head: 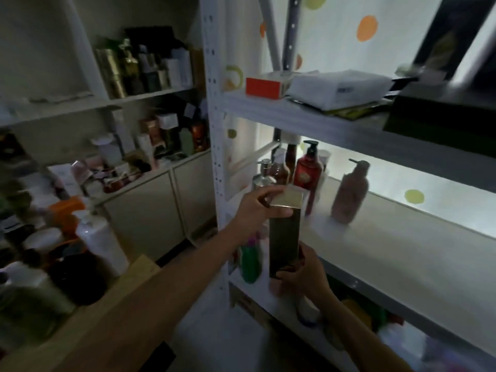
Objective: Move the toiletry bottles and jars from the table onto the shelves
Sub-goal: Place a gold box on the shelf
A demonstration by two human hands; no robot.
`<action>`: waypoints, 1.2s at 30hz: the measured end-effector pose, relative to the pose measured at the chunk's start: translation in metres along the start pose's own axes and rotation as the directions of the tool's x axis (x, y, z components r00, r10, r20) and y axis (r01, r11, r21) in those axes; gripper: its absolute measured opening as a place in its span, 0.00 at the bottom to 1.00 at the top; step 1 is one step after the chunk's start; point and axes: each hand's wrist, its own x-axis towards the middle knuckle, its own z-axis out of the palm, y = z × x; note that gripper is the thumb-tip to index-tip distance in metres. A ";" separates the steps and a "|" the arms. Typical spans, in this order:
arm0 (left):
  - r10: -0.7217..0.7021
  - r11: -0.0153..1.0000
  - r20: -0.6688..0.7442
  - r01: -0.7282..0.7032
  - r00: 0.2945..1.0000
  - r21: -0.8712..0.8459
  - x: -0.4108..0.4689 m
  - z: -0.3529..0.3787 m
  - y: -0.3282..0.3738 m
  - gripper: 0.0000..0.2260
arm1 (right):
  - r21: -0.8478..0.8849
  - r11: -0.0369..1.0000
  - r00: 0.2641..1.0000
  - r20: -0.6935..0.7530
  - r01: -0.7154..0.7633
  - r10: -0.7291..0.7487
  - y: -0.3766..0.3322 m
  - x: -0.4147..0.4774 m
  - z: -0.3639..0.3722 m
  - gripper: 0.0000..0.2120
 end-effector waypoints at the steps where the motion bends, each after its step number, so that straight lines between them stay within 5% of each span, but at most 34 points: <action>1: 0.014 1.000 0.046 -0.014 0.999 -0.001 0.008 0.018 0.003 0.26 | 0.014 1.000 0.999 -0.044 -0.018 0.019 0.008 0.002 -0.016 0.31; 6: 0.067 0.997 0.137 -0.073 0.988 0.040 0.042 0.088 0.011 0.28 | 0.033 0.997 0.982 -0.175 -0.066 0.071 0.049 0.023 -0.074 0.30; 25: -0.065 0.991 0.234 0.036 0.970 0.129 0.106 0.156 -0.037 0.35 | 0.127 0.991 0.978 -0.195 -0.047 0.071 0.101 0.092 -0.116 0.24; 36: -0.140 0.977 0.150 0.111 0.979 0.184 0.102 0.166 -0.097 0.15 | 0.115 0.993 0.976 -0.212 -0.018 0.042 0.106 0.112 -0.113 0.22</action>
